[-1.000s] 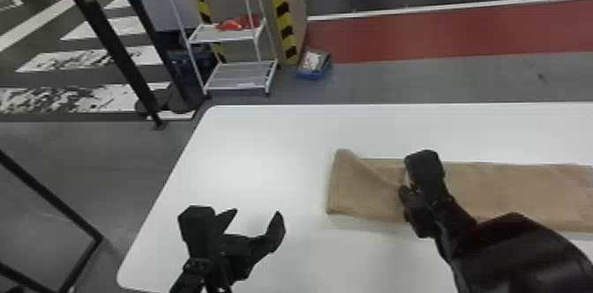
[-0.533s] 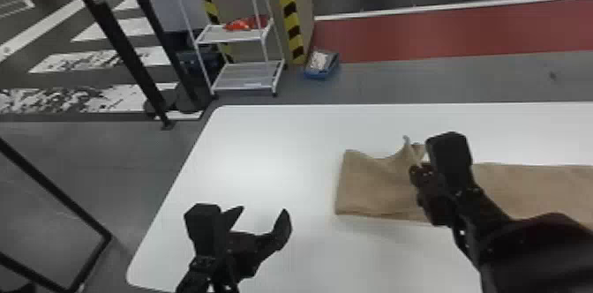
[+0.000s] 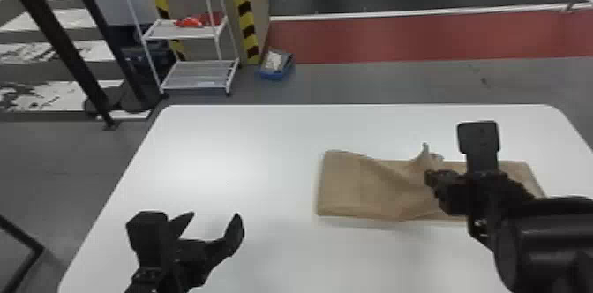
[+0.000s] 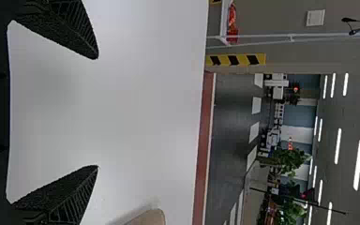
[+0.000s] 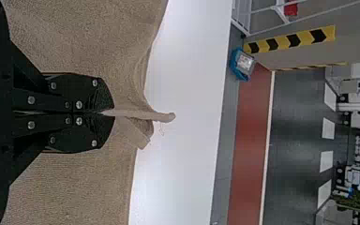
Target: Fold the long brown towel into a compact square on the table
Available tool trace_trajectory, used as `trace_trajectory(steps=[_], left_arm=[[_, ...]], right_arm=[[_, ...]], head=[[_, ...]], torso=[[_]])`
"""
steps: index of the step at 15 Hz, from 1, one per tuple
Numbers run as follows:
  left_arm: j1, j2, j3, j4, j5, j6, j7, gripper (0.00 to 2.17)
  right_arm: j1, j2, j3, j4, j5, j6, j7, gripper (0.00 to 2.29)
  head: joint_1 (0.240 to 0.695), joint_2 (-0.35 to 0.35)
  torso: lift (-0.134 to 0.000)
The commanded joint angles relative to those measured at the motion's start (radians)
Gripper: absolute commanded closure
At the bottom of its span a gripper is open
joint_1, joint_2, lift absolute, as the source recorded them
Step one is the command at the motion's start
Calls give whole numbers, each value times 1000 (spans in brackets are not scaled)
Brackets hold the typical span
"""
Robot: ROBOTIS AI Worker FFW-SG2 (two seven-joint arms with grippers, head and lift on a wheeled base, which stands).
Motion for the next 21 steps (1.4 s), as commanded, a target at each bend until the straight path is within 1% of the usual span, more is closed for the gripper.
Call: trace_trajectory(steps=[1, 3, 5, 6, 7, 8, 9, 10, 11, 13, 15, 16, 17, 18, 19, 20, 21], left_arm=[[-4, -1, -8, -2, -1, 0, 4, 33], [-5, -1, -5, -1, -2, 0, 5, 33], [1, 1, 1, -5, -2, 0, 5, 33], [1, 2, 5, -5, -2, 0, 4, 33], [2, 2, 8, -4, -2, -9, 4, 33], [5, 2, 11, -5, -2, -18, 4, 33], [5, 2, 13, -2, -2, -21, 2, 33], [4, 2, 13, -1, -2, -24, 2, 33], [2, 1, 10, -1, -2, -28, 4, 33], [-2, -1, 1, -4, -2, -28, 7, 33], [-13, -1, -10, 1, -18, -24, 8, 33], [-16, -2, -12, 2, -26, -24, 10, 33], [-14, -2, -12, 1, -26, -24, 10, 33], [-11, -2, -12, -2, -26, -24, 10, 33], [-8, -1, -10, -2, -26, -24, 10, 33], [-7, -1, -7, -2, -26, -24, 10, 33], [-7, -1, -7, -1, -26, -24, 10, 33]], right_arm=[[0, 1, 0, 18, -3, -22, 1, 1291], [16, 1, -27, -61, -17, 8, 15, 1295], [-6, 1, -118, -125, -37, 103, 62, 1291], [-24, 1, -164, -125, -40, 134, 89, 1291], [-39, 0, -198, -113, -30, 128, 107, 1291], [-39, -25, -212, -67, -28, 100, 110, 1291], [-44, -46, -213, 5, -30, 45, 110, 1291], [-59, -54, -216, 68, -26, 14, 110, 1295], [-73, -60, -212, 130, -8, -19, 110, 1291], [-90, -55, -195, 191, 29, -65, 108, 1291], [-82, -55, -201, 159, 16, -59, 113, 1291], [-82, -57, -221, 97, -7, -22, 121, 1295], [-95, -58, -251, 47, -33, 36, 136, 1291], [-124, -60, -301, 33, -39, 91, 148, 1291], [-148, -72, -334, 35, -39, 103, 158, 1291], [-162, -92, -348, 51, -34, 128, 170, 1291], [-150, -103, -343, 73, -30, 113, 171, 1291]], head=[[695, 114], [695, 111], [695, 106], [695, 100], [695, 87], [695, 72], [695, 56], [695, 42], [695, 17], [695, 1], [695, -8], [695, -12], [695, -13], [695, -15], [695, -18], [695, -37], [695, -51]], torso=[[-57], [-57], [-57], [-57], [-57], [-57], [-57], [-57], [-57], [-57], [-57], [-57], [-57], [-57], [-57], [-57], [-57]])
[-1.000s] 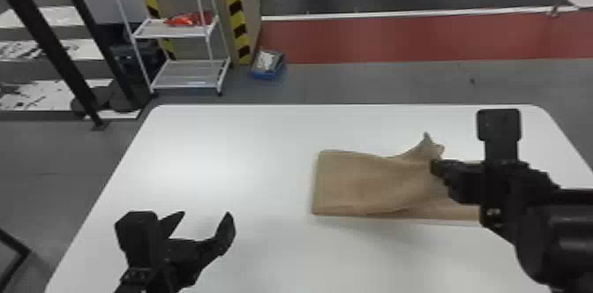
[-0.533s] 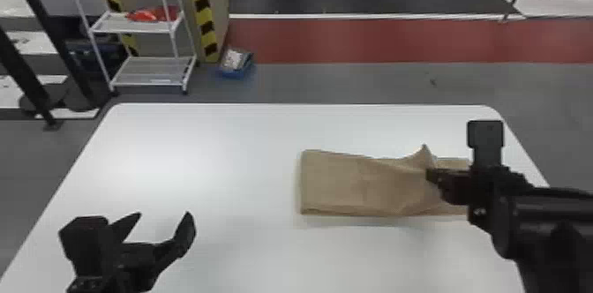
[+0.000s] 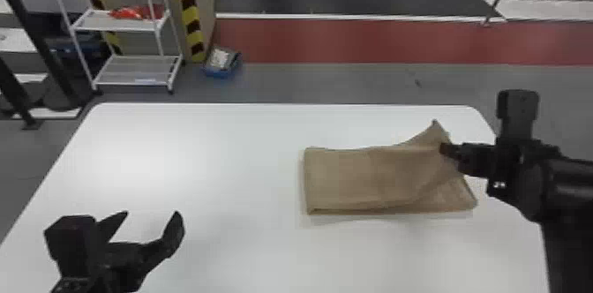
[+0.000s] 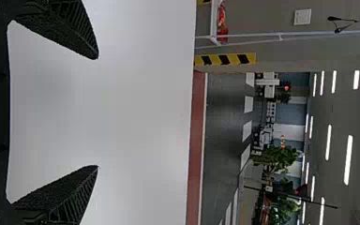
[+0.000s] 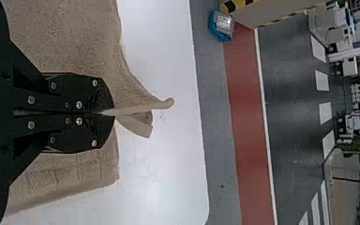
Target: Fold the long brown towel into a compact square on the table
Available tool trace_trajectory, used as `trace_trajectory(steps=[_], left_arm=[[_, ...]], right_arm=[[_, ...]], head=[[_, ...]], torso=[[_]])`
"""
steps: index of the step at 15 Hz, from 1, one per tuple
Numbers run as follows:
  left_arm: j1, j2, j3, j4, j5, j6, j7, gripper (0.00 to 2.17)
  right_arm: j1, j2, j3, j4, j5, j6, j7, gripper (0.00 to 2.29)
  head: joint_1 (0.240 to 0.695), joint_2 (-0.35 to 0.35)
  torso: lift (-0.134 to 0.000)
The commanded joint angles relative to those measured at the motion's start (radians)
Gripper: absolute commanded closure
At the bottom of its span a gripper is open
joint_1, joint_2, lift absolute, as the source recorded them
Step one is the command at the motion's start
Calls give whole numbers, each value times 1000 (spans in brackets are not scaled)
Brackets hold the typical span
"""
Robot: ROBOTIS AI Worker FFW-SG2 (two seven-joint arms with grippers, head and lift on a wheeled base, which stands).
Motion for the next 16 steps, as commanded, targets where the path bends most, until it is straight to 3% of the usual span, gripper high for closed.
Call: trace_trajectory(steps=[1, 3, 6, 12, 14, 16], left_arm=[[2, 0, 1, 2, 0, 0, 0, 33], [-1, 0, -2, 2, -5, 0, 0, 33], [-9, -1, -15, 6, -18, 6, 3, 33], [-12, 0, -12, 15, -26, 3, 3, 33], [-12, -1, -17, 18, -26, 3, 3, 33], [-14, 0, -29, 20, -29, 3, 3, 33]], right_arm=[[13, -20, -10, 63, 11, -46, 2, 1291], [18, -17, 7, 127, 24, -74, 2, 1291], [32, -9, 4, 126, 21, -105, -9, 1291], [38, -18, -74, -8, -4, -31, -7, 1291], [21, -40, -51, 60, 33, -46, -4, 1291], [18, -40, -33, 123, 59, -68, -6, 1281]], head=[[695, -66], [695, -88], [695, -87], [695, -105], [695, -125], [695, -137]], torso=[[-57], [-57], [-57], [-57], [-57], [-57]])
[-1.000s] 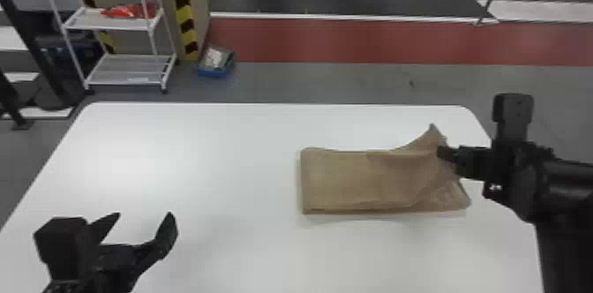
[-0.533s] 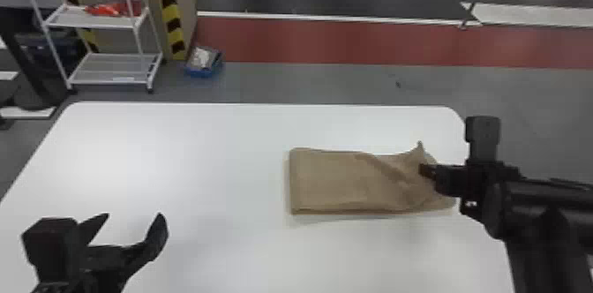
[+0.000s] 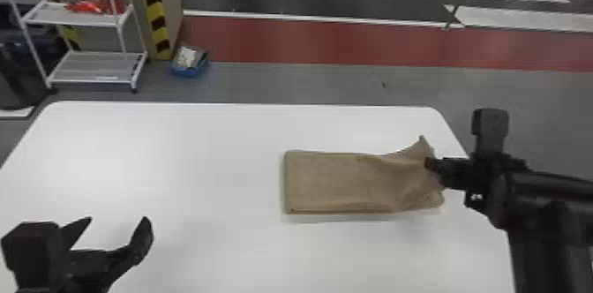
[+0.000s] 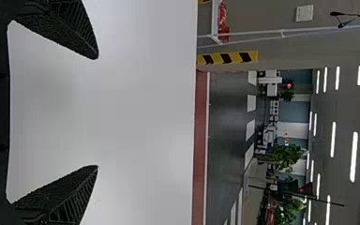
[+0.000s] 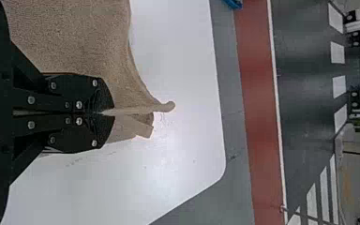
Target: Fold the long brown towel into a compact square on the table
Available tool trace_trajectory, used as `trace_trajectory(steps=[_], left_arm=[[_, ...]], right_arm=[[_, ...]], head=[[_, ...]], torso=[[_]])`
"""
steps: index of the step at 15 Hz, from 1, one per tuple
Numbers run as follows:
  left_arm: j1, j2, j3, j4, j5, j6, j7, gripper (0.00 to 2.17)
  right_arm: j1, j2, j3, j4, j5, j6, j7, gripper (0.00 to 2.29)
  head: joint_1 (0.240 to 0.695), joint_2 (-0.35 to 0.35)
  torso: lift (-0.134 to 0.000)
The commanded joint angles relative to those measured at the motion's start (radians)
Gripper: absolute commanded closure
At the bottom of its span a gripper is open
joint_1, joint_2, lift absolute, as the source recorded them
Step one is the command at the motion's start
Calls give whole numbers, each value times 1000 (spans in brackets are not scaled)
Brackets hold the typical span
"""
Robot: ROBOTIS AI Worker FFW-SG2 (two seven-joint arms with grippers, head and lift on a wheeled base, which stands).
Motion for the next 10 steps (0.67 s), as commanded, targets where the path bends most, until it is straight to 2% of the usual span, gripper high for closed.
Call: trace_trajectory(steps=[1, 2, 3, 5, 7, 8, 10], left_arm=[[1, 1, -9, 0, -4, 0, -2, 33], [6, 1, -9, -2, -4, 0, -2, 33], [6, 1, -9, -2, -5, 0, -2, 33], [-4, 1, -9, 9, -7, 0, 0, 33], [-36, 0, -15, 29, -11, 0, 0, 33], [-44, 0, -23, 34, -13, 0, 3, 33], [-45, 0, -34, 35, -14, -3, 2, 33]], right_arm=[[-6, 1, 21, 70, 45, -12, -7, 829], [-18, 3, 30, 90, 71, -3, -9, 107], [-24, 4, 28, 105, 88, -9, -23, -2], [-21, 4, -7, 99, 73, -46, -107, 46], [6, 6, -14, 78, 73, -211, -192, 63], [34, 6, -24, 56, 67, -294, -195, 63], [112, 7, -28, -37, 10, -319, -167, 63]], head=[[695, -141], [695, -144], [695, -150], [695, -161], [695, -183], [695, -197], [695, -218]], torso=[[-57], [-57], [-57], [-57], [-57], [-57], [-57]])
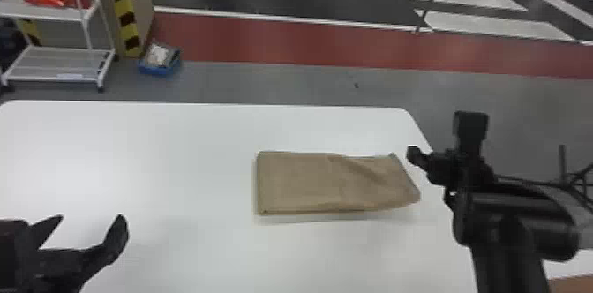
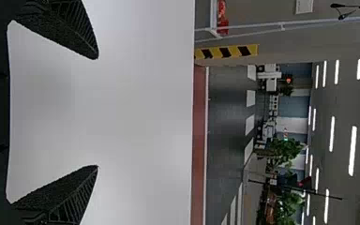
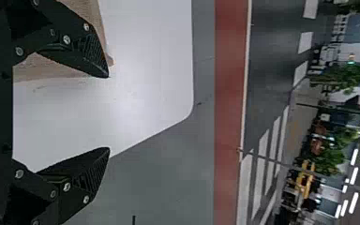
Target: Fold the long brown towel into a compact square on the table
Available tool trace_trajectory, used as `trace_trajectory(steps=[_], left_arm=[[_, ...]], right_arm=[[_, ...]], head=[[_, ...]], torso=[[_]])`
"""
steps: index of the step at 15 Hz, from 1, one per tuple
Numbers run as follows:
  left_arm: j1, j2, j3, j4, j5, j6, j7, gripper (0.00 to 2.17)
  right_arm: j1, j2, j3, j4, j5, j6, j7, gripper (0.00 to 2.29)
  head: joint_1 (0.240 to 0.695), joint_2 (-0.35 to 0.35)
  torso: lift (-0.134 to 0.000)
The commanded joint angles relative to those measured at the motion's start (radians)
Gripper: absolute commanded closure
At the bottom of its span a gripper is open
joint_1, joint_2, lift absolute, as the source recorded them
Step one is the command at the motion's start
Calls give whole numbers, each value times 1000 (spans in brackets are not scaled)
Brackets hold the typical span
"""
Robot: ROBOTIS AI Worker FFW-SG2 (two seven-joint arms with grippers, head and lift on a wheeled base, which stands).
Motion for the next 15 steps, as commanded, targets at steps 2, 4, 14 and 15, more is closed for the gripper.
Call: trace_trajectory(steps=[2, 4, 14, 15], left_arm=[[-21, 0, -18, 23, -1, -18, -1, 33], [-30, 0, -49, 46, 1, -76, 1, 36], [-61, 0, -118, 118, 1, -282, 74, 39], [-47, 3, -110, 107, 1, -310, 74, 39]], right_arm=[[73, 2, 2, -59, -54, -41, 65, 76], [104, 2, -19, -42, -125, -96, 94, 83], [253, 59, 59, 16, -209, -421, 329, 2115], [254, 62, 105, 36, -194, -421, 318, 2115]], head=[[695, -216], [695, -206], [695, -188], [695, -167]], torso=[[-57], [-57], [-57], [-57]])
